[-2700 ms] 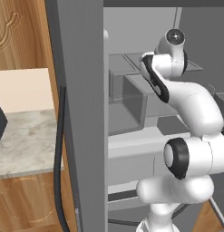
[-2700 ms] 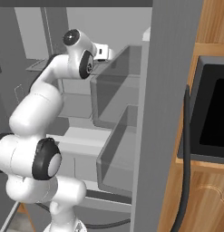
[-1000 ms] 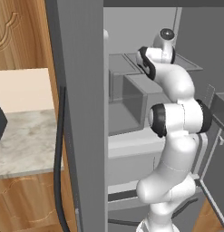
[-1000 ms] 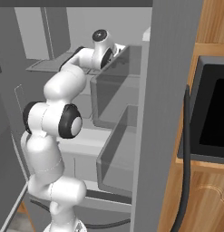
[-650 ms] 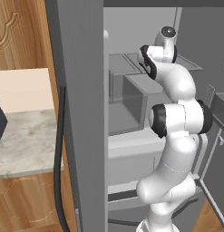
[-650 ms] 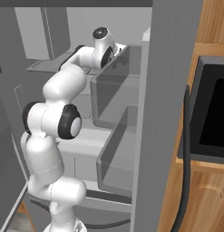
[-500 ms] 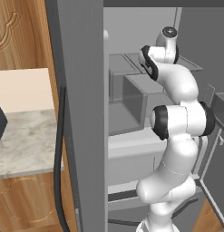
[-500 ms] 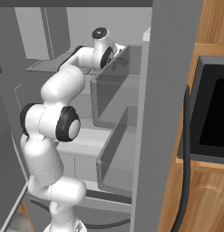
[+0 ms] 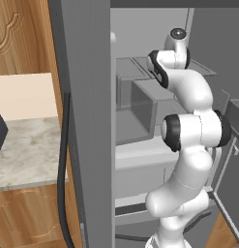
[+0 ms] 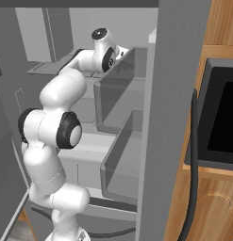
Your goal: There is a bowl on the dining counter. Grab a lemon wedge from the fridge and place it in the bowl. Then get the liquor bottle and glass cup from the cabinet and place them next to the bowl.
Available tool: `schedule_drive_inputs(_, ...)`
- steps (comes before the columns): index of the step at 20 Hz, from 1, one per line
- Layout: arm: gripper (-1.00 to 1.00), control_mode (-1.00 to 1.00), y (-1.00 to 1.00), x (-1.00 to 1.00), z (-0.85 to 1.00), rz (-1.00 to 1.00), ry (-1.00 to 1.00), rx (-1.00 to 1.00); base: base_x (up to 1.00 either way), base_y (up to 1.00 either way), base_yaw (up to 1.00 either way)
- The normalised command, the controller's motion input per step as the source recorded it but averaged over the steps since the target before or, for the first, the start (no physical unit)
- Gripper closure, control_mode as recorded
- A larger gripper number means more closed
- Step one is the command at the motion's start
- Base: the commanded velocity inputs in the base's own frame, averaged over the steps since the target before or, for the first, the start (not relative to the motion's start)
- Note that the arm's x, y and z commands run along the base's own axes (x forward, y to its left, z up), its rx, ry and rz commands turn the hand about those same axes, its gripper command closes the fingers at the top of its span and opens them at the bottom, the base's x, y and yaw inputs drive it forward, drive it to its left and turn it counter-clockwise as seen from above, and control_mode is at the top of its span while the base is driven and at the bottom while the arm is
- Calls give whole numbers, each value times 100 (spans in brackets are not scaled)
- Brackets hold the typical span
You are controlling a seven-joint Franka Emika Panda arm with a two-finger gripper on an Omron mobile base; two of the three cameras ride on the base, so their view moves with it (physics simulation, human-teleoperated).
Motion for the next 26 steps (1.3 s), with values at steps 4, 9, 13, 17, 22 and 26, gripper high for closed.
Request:
schedule_drive_inputs(4, 100, -100, 0, -69, -48, -6, 0, 0, 0, 0, 0)
schedule_drive_inputs(9, 100, -100, -1, -81, -40, -5, 0, 0, 0, 0, 0)
schedule_drive_inputs(13, 100, -100, 5, -77, 23, 0, -12, 4, 0, 0, 0)
schedule_drive_inputs(17, 100, -100, 36, -100, 81, 2, -27, 3, 0, 0, 0)
schedule_drive_inputs(22, 100, -100, 51, -100, 23, 7, -2, 0, 0, 0, 0)
schedule_drive_inputs(26, 100, -100, 14, -100, 0, 6, 4, 0, 0, 0, 0)
